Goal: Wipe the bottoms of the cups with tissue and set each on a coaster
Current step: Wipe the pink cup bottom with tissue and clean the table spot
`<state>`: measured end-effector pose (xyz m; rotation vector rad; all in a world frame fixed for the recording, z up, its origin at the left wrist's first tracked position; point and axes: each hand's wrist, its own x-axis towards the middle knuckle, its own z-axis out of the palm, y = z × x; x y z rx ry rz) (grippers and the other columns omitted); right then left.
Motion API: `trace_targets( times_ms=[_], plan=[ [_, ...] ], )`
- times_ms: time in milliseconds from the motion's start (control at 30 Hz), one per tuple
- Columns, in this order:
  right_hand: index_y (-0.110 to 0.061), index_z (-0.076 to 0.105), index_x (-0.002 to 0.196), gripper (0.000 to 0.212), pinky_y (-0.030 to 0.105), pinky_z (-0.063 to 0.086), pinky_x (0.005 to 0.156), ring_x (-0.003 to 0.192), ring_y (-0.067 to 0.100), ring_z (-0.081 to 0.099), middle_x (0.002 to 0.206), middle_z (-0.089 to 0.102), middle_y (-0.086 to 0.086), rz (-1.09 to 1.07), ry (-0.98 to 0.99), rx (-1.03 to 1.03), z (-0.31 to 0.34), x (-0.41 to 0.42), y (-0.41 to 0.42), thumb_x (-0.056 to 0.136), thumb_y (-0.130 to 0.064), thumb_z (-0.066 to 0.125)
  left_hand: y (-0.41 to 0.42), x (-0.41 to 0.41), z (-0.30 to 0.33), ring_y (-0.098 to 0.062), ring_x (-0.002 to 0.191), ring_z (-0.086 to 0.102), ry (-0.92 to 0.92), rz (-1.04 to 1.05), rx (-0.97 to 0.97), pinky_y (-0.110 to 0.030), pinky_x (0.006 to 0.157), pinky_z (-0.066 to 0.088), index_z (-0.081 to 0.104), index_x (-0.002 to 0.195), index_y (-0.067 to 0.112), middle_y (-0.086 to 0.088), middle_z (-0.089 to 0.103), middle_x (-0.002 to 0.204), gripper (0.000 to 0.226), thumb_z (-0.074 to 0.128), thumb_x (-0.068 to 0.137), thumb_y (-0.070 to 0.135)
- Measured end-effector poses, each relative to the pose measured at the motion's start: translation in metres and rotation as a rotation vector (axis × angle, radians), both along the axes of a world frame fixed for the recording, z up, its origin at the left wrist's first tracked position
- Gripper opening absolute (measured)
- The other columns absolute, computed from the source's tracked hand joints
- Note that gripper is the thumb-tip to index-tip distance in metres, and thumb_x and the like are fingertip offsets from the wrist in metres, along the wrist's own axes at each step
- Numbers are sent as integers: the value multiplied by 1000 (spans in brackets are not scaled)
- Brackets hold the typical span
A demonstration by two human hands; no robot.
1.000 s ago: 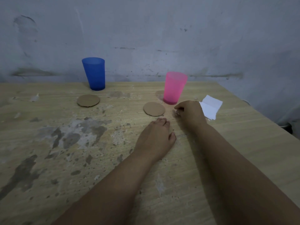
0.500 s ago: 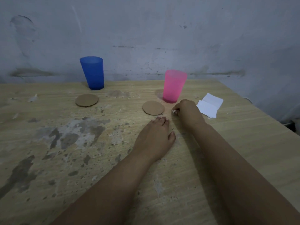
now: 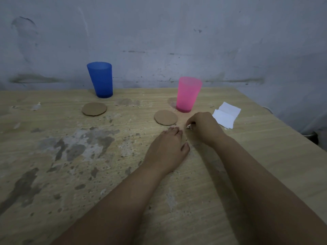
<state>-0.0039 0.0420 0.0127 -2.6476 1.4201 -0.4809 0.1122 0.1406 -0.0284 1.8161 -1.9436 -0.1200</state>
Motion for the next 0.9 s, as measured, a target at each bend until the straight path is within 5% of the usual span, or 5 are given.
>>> trace_targets(
  times_ms=[100,233,333,633,900],
  plan=[
    [-2,73,87,13,1,39,55,66,9,58,73,66,-1,-40,-382,277,5,-13,3,81,0,62,2,1,2,-17,137,33,94,10,-7,-29,110,25,39,141,12,-4,39,149,53,42,93,35],
    [-2,68,79,13,13,54,65,64,7,65,68,68,1,-10,-1073,834,12,-25,18,84,5,58,8,1,14,-13,107,58,479,43,-87,-22,88,43,54,131,18,-2,62,124,45,56,86,19],
    [0,63,85,15,14,54,69,71,7,68,72,71,1,84,-1322,1013,16,-30,30,88,8,51,10,-6,26,-1,79,61,830,23,-71,-20,73,46,59,126,19,5,68,103,44,64,83,12],
    [2,62,85,15,16,55,66,71,12,69,74,71,5,89,-1613,1000,35,-43,79,87,6,48,26,-29,61,-1,70,62,1151,-90,-120,-21,65,53,71,102,8,7,69,80,24,70,79,2],
    [4,62,78,20,20,56,72,77,17,69,77,69,9,166,-1370,975,58,-87,113,84,9,44,57,-52,74,-3,62,62,1229,-178,-40,-18,56,53,72,81,12,6,68,65,9,66,84,6]
  ],
)
